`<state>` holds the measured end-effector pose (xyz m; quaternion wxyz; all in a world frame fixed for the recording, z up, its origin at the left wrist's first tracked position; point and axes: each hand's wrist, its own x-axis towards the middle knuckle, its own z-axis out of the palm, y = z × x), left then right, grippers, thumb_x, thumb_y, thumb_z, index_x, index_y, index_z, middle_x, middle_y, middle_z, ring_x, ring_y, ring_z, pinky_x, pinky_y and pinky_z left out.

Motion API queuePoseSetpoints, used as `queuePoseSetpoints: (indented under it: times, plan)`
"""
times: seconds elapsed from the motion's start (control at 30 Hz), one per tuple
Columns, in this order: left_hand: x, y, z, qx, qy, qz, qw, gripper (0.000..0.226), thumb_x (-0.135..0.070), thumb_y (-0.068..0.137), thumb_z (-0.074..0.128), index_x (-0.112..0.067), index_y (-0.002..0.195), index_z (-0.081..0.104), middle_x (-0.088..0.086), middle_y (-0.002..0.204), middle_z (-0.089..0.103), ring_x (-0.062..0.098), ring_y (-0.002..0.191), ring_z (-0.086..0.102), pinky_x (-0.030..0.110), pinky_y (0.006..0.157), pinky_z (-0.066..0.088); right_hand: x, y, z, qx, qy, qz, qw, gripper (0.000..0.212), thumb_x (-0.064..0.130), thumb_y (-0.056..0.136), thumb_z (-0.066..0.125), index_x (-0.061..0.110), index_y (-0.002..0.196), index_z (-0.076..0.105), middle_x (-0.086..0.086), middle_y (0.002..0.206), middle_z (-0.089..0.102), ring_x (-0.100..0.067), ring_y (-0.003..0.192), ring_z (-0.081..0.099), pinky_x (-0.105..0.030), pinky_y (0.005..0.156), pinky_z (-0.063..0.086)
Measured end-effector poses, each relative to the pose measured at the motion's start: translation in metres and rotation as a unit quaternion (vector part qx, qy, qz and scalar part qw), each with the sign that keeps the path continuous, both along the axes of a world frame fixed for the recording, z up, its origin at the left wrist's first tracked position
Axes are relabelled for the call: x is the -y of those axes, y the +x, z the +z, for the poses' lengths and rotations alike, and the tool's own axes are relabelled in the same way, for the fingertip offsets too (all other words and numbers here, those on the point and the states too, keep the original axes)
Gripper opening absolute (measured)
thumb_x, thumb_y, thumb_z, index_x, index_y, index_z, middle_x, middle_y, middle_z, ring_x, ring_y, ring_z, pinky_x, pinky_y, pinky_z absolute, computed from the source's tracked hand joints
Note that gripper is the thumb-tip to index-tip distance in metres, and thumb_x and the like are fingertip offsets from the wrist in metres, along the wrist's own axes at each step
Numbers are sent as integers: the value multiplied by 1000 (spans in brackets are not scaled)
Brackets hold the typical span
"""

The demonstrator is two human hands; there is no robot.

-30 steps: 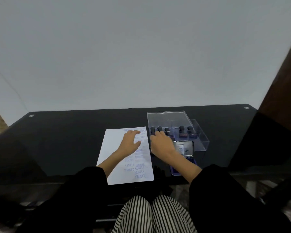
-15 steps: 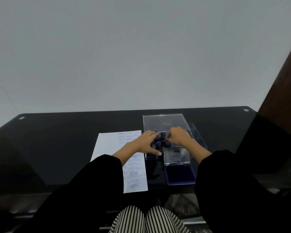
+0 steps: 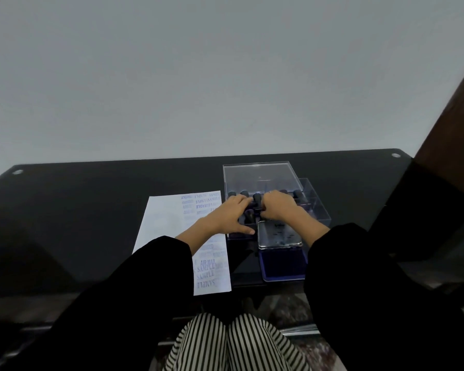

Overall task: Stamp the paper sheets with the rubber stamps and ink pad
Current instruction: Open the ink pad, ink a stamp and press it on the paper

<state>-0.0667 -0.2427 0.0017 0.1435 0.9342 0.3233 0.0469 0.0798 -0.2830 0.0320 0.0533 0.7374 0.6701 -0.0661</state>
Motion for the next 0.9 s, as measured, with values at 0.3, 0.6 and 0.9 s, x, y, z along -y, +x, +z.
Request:
queuePoseSetpoints:
  times: [0.3, 0.6, 0.9]
  plan:
    - [-1, -2, -5, 19, 22, 2, 1000, 81, -40, 79, 69, -8, 142, 30, 10, 138, 38, 23, 124, 37, 32, 105, 33, -8, -5, -10, 8, -21, -15, 1000, 34, 30, 89, 58, 7, 114, 54, -11, 116, 59, -29, 108, 56, -41, 90, 44]
    - [-1, 0, -5, 6, 21, 10, 1000, 83, -41, 79, 70, -8, 143, 29, 10, 139, 37, 24, 126, 36, 32, 106, 33, -4, 1, -1, -46, 19, -36, 998, 29, 24, 81, 70, 19, 109, 66, -5, 113, 65, -25, 108, 58, -38, 88, 46]
    - [11, 2, 12, -21, -5, 16, 1000, 90, -32, 78, 72, -6, 146, 20, 11, 147, 27, 25, 134, 30, 32, 108, 30, 15, 7, 21, -186, 105, -40, 976, 29, 16, 79, 73, 9, 106, 68, -14, 111, 66, -27, 103, 61, -36, 86, 51]
